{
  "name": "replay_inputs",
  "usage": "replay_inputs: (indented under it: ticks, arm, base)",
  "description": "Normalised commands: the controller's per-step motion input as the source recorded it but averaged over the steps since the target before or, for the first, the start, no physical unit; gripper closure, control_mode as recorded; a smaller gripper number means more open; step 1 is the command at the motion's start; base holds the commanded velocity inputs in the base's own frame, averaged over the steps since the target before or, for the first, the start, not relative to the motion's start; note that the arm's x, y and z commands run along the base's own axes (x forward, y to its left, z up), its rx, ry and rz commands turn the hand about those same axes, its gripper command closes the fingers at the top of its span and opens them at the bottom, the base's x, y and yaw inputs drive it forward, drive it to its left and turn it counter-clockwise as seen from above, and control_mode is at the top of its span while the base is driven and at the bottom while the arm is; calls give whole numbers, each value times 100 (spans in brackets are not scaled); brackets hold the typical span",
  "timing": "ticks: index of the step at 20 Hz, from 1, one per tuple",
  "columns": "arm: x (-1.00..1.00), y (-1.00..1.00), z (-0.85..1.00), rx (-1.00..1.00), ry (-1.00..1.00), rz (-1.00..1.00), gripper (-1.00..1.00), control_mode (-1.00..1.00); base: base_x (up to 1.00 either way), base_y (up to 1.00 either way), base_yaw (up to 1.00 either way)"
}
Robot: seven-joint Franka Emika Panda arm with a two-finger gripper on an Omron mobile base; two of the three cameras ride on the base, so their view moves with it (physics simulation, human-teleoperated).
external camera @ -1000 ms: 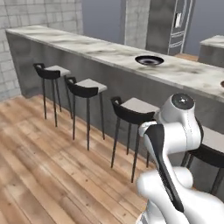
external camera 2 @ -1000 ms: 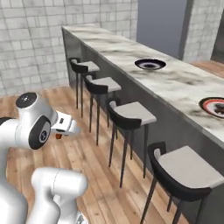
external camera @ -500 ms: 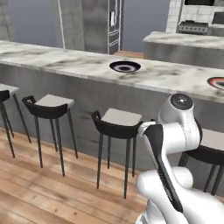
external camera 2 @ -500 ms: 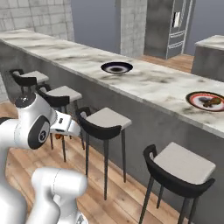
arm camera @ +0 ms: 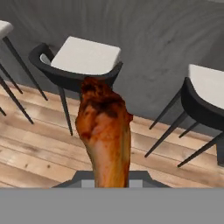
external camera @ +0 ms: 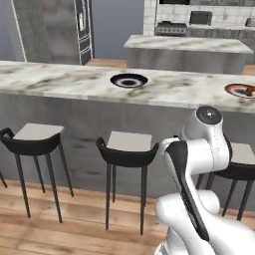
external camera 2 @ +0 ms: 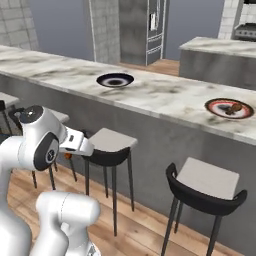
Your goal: Take the chicken drumsticks from the pan and place one on each plate on the dining counter.
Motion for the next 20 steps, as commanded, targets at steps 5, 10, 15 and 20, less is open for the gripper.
replay_inputs:
  ticks: [5, 10, 15, 20]
  arm:
    - [0, 0, 0, 0, 0, 0, 100, 100]
    - [0, 0, 0, 0, 0, 0, 100, 100]
    - [0, 0, 0, 0, 0, 0, 100, 100]
    - [0, 0, 0, 0, 0, 0, 100, 100]
  base:
    - [40, 56, -25]
    - [42, 54, -16]
    - [52, 38, -13]
    - [56, 31, -12]
